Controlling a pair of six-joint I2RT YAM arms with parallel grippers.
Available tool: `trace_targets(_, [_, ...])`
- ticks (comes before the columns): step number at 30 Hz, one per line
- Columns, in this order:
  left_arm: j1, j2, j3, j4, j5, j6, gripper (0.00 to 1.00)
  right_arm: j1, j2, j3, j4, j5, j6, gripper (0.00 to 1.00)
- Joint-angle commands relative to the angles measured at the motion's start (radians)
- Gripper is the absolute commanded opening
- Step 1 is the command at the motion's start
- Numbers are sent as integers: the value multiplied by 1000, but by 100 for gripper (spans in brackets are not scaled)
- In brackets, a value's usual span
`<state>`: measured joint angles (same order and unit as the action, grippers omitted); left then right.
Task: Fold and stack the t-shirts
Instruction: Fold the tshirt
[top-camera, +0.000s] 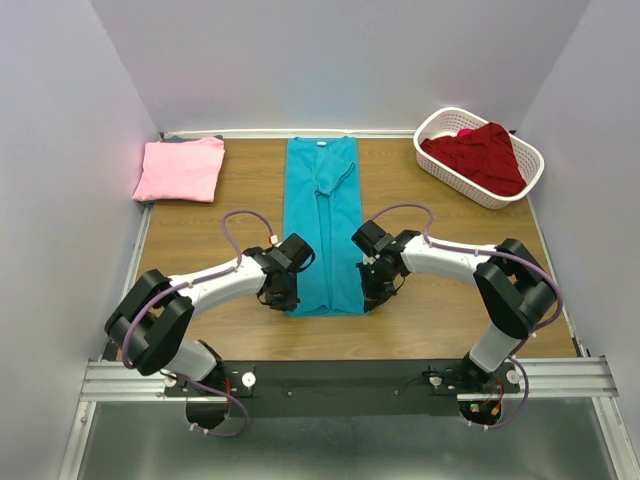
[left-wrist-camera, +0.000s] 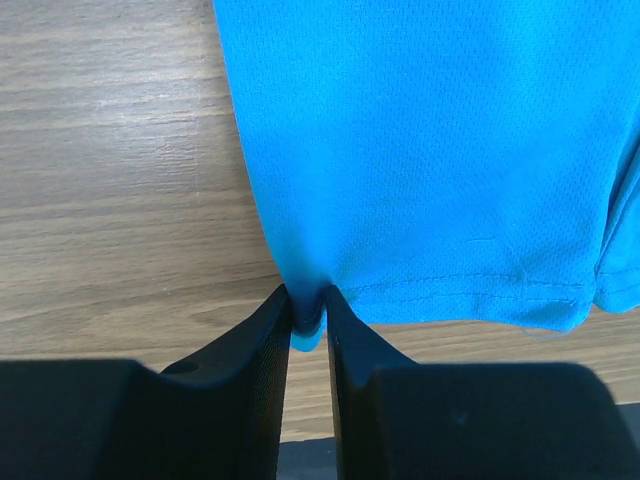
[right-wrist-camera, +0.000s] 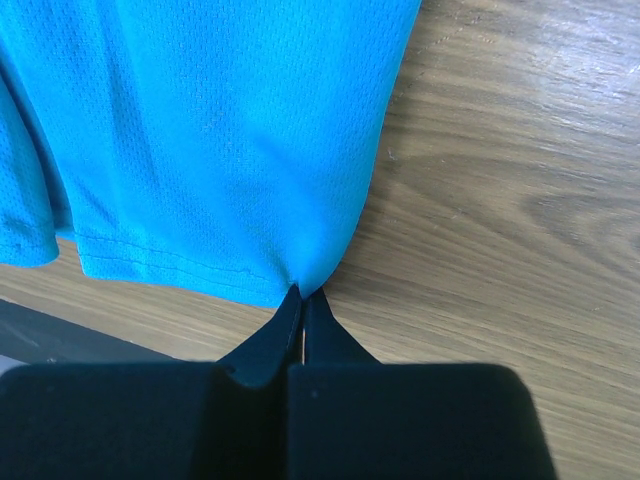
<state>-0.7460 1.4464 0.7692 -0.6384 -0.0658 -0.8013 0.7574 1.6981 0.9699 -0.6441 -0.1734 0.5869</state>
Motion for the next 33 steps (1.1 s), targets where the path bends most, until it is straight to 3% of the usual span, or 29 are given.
trace_targets(1, [-6,-21,-11,-46,4,1,29,0,20,-37,4,28,-2,1])
trace_targets(8, [-6,-41,-34,-52,12,-7,47,2,18,-37,4,29,-1,1])
trace_targets(13, [-6,-32,-50,-38,30,-1,49,0,20,-39,3,26,-4,1])
trace_targets(16, [-6,-27,-48,-40,29,1,43,0,15,-40,3,31,-2,1])
trace_targets(26, [-6,-43,-47,-58,49,8,6,0,-3,-34,-5,23,-16,1])
trace_targets(33, [-4,-73,-24,-87,60,25,0,-1,-32,2,-34,29,-39,1])
